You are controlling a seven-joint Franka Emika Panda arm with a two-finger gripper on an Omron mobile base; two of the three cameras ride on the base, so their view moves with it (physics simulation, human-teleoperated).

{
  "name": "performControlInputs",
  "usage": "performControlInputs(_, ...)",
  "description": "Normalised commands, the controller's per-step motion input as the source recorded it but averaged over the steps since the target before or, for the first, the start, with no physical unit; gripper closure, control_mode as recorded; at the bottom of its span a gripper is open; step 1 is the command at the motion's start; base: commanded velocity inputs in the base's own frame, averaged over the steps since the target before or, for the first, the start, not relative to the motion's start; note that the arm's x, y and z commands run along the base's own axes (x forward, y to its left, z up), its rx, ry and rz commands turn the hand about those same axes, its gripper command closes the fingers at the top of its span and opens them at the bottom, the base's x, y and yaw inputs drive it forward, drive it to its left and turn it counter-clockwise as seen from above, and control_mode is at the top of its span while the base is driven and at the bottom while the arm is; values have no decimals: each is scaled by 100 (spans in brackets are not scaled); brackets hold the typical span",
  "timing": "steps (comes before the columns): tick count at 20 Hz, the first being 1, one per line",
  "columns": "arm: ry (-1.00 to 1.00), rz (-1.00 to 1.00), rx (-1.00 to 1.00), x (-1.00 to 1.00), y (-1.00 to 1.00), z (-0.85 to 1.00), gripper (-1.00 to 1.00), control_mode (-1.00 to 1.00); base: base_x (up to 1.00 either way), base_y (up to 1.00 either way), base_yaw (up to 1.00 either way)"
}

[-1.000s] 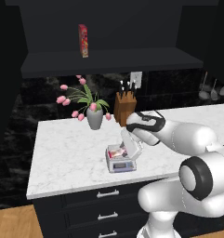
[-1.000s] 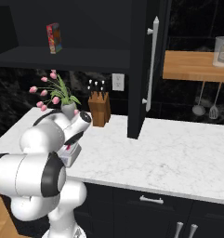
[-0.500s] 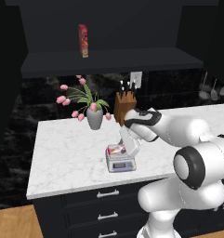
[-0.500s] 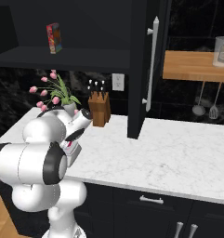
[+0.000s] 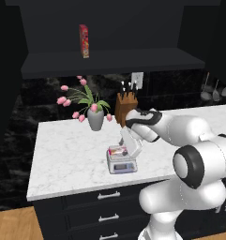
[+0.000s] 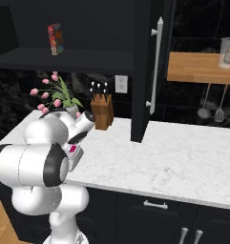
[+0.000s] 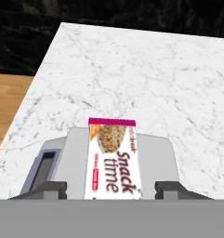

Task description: Pick the bar and place it on the digital scale for weighing, and close the cabinet.

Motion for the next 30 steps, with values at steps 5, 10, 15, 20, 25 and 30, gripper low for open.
performControlInputs(5,-10,0,0,-14,0,8,-100,-100,0,0,0)
performControlInputs(10,-33,0,10,-41,-13,32,-100,-100,0,0,0)
performControlInputs(15,-38,0,21,-55,-24,12,-100,-100,0,0,0)
performControlInputs(20,-24,0,24,-64,-36,32,-100,-100,0,0,0)
performControlInputs(25,-20,-2,27,-51,-32,43,-100,-100,0,0,0)
performControlInputs(30,-9,-13,39,-30,-40,27,-100,-100,0,0,0)
